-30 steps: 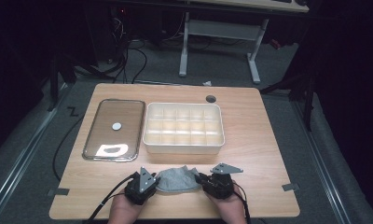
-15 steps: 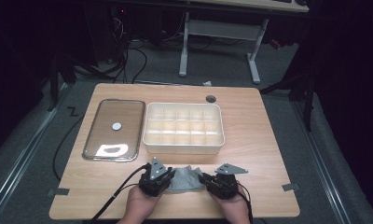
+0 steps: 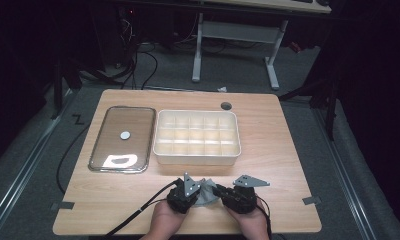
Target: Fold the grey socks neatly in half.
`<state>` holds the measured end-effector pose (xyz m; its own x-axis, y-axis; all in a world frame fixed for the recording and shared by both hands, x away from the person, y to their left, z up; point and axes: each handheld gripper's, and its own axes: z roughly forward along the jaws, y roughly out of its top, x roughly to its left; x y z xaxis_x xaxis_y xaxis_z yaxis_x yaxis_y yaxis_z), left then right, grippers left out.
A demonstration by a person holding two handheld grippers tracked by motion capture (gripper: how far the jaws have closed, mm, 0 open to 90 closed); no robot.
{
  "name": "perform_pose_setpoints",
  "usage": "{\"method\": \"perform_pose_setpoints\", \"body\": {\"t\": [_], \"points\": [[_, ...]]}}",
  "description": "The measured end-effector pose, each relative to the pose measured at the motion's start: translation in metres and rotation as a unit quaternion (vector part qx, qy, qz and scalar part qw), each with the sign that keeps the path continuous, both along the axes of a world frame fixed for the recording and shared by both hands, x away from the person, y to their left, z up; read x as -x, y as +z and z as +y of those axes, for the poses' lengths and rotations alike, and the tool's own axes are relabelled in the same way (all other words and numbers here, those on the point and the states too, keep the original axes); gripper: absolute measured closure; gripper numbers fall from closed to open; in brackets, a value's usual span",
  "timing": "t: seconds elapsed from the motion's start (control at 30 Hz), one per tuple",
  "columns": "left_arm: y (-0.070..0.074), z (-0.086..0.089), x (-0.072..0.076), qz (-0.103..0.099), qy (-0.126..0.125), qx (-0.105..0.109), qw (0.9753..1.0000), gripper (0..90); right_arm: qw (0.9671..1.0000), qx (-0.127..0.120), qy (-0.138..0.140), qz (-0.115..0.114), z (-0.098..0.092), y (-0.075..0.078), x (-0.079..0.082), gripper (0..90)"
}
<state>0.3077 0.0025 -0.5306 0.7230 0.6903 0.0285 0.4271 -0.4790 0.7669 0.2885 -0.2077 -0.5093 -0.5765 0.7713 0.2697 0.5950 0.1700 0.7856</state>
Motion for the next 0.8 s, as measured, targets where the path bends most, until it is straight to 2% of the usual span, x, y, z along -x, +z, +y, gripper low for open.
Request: {"method": "perform_pose_setpoints", "body": {"t": [0.13, 0.23, 0.27, 0.3, 0.37, 0.43, 0.47, 0.5, 0.57, 0.6, 0.63, 0.7, 0.8], "points": [[-0.001, -0.004, 0.005, -0.025, -0.003, -0.018, 0.9995, 84.2, 0.9999, -0.007, 0.007, -0.01, 0.005, 0.006, 0.004, 81.2], [-0.001, -0.004, 0.004, -0.024, 0.0, -0.016, 0.9996, 82.4, 0.9999, -0.003, 0.006, -0.013, 0.007, 0.005, 0.004, 81.2], [0.002, -0.001, 0.002, -0.012, 0.002, -0.007, 0.9999, 76.2, 0.9999, -0.001, 0.001, -0.011, 0.006, 0.004, 0.003, 81.2], [0.002, -0.001, 0.002, -0.012, 0.002, -0.007, 0.9999, 72.8, 0.9999, -0.001, 0.001, -0.011, 0.006, 0.004, 0.003, 81.2], [0.009, 0.007, 0.001, -0.014, 0.003, 0.014, 0.9998, 70.1, 0.9999, 0.002, -0.002, -0.01, 0.004, 0.003, 0.003, 81.2], [0.016, 0.022, 0.001, -0.017, 0.008, 0.045, 0.9988, 67.1, 0.9999, 0.003, -0.004, -0.011, 0.003, 0.002, 0.003, 81.1], [0.019, 0.033, 0.0, -0.012, 0.019, 0.064, 0.9977, 66.2, 0.9999, 0.005, -0.005, -0.01, 0.003, 0.002, 0.004, 81.1], [0.019, 0.04, -0.001, -0.006, 0.023, 0.072, 0.9971, 63.6, 0.9999, 0.006, -0.005, -0.01, 0.003, 0.001, 0.004, 81.1], [0.017, 0.068, 0.0, 0.015, 0.034, 0.084, 0.9958, 58.2, 0.9999, 0.006, -0.004, -0.009, 0.004, 0.0, 0.004, 81.1], [0.017, 0.068, 0.0, 0.015, 0.034, 0.084, 0.9958, 56.4, 0.9999, 0.006, -0.004, -0.009, 0.004, 0.0, 0.004, 81.1], [0.015, 0.075, 0.003, 0.019, 0.034, 0.085, 0.9956, 56.4, 0.9999, 0.007, -0.005, -0.009, 0.004, 0.0, 0.004, 81.0], [0.01, 0.087, 0.009, 0.038, 0.032, 0.101, 0.9937, 53.9, 0.9999, 0.008, -0.005, -0.009, 0.004, 0.0, 0.004, 81.0], [0.002, 0.095, 0.014, 0.05, 0.033, 0.109, 0.9922, 51.8, 0.9999, 0.011, -0.006, -0.01, 0.005, 0.0, 0.004, 80.9]]}}
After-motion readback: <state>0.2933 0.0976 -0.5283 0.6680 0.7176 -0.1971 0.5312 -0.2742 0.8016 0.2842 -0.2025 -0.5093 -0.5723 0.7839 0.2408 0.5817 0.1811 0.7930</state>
